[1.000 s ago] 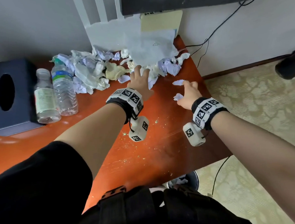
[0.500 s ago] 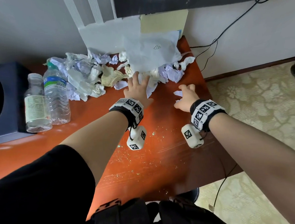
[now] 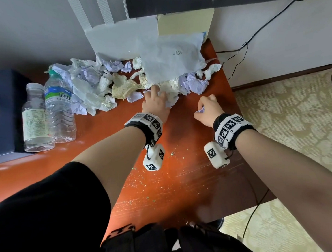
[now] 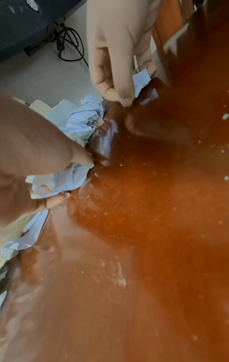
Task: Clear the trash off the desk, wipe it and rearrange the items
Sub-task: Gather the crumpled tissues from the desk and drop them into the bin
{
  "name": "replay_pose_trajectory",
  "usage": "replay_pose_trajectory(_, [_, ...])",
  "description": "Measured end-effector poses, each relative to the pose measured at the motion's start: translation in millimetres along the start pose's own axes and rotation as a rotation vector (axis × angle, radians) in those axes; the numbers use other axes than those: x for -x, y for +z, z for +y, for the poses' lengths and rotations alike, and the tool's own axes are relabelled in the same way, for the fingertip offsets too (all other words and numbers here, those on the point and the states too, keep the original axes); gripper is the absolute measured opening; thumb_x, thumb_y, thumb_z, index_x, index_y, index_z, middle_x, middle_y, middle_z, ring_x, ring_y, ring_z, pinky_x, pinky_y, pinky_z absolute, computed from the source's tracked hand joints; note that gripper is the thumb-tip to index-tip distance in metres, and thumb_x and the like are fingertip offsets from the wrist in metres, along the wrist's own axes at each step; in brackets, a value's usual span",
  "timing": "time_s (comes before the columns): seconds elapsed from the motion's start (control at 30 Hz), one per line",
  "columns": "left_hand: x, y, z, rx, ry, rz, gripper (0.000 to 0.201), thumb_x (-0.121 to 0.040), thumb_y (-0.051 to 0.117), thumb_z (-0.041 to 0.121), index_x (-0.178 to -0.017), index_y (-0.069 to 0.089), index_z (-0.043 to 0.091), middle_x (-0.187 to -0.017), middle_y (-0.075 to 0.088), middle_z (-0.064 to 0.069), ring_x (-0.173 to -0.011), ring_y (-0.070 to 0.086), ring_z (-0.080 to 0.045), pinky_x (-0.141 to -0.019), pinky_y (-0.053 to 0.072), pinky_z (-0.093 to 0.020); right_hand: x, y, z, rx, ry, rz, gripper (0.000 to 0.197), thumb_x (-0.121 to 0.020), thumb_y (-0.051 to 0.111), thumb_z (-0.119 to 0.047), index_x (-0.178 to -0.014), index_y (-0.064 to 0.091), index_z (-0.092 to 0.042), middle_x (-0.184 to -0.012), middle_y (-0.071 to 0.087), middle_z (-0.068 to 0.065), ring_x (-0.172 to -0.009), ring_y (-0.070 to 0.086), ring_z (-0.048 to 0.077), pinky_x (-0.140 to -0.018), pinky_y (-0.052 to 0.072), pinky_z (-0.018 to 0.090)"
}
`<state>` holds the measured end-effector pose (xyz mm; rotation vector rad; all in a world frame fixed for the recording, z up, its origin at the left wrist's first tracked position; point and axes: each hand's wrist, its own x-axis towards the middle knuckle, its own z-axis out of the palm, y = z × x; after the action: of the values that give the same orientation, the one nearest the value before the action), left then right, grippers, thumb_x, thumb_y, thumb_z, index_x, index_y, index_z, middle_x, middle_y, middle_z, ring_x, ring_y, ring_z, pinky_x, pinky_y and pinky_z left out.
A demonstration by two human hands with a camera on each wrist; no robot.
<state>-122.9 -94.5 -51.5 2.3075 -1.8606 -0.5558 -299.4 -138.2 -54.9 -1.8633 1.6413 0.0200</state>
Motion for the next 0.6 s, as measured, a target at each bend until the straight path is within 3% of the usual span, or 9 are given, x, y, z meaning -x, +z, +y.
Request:
replay_pose_trajectory(0.13, [-3.0, -2.8, -2.8, 0.079, -0.005, -0.018, 0.027, -0.087, 0.052, 0.000, -0.114, 0.052, 0.001, -0.136, 0.031, -0.012, -0.117, 0.035, -0.034, -0.091, 0.039, -0.033, 1.5, 2.0, -1.8, 0.005, 0.020, -0.007, 0.017, -0.085, 0.061, -0.014, -0.089, 0.044, -0.012, -0.106, 0.033, 0.004, -0.073, 0.048, 0.023, -0.081, 0.047, 0.034])
replay_pose_trajectory(0.27, [-1.7, -11.1, -9.3, 0.158, -0.011, -0.018, 0.030, -0.083, 0.042, -0.013, -0.108, 0.053, 0.000, -0.132, 0.033, -0.013, -0.113, 0.037, -0.033, -0.087, 0.035, -0.030, 3.8, -2.9, -4.4, 0.013, -0.032, 0.024, 0.016, -0.085, 0.060, -0.013, -0.086, 0.044, -0.012, -0.101, 0.043, 0.007, -0.084, 0.049, 0.025, -0.079, 0.044, 0.033])
replay_pose_trajectory(0.4, [1.4, -23.8, -13.8, 0.222, -0.001, 0.006, 0.028, -0.084, 0.041, -0.012, -0.109, 0.052, -0.003, -0.125, 0.040, -0.017, -0.108, 0.044, -0.034, -0.087, 0.040, -0.035, 6.6, -10.3, -8.2, -0.051, -0.042, 0.047, 0.013, -0.086, 0.058, -0.010, -0.090, 0.046, -0.010, -0.093, 0.052, 0.007, -0.084, 0.053, 0.024, -0.075, 0.045, 0.031])
replay_pose_trajectory(0.53, [10.1, -37.9, -14.4, 0.281, -0.011, 0.023, 0.029, -0.088, 0.042, -0.004, -0.117, 0.047, -0.003, -0.123, 0.044, -0.018, -0.105, 0.049, -0.030, -0.082, 0.036, -0.031, 9.8, -14.0, -13.8, -0.120, -0.077, 0.013, 0.026, -0.086, 0.054, -0.007, -0.113, 0.053, -0.009, -0.106, 0.056, 0.011, -0.088, 0.060, 0.029, -0.085, 0.051, 0.036])
replay_pose_trajectory(0.6, [15.8, -41.0, -16.3, 0.309, -0.013, 0.049, 0.028, -0.089, 0.041, -0.002, -0.116, 0.046, -0.003, -0.123, 0.045, -0.017, -0.104, 0.050, -0.030, -0.083, 0.037, -0.032, 12.3, -14.9, -17.1, -0.114, -0.111, 0.031, 0.022, -0.088, 0.051, -0.005, -0.107, 0.063, -0.006, -0.114, 0.055, 0.014, -0.091, 0.062, 0.031, -0.083, 0.053, 0.037])
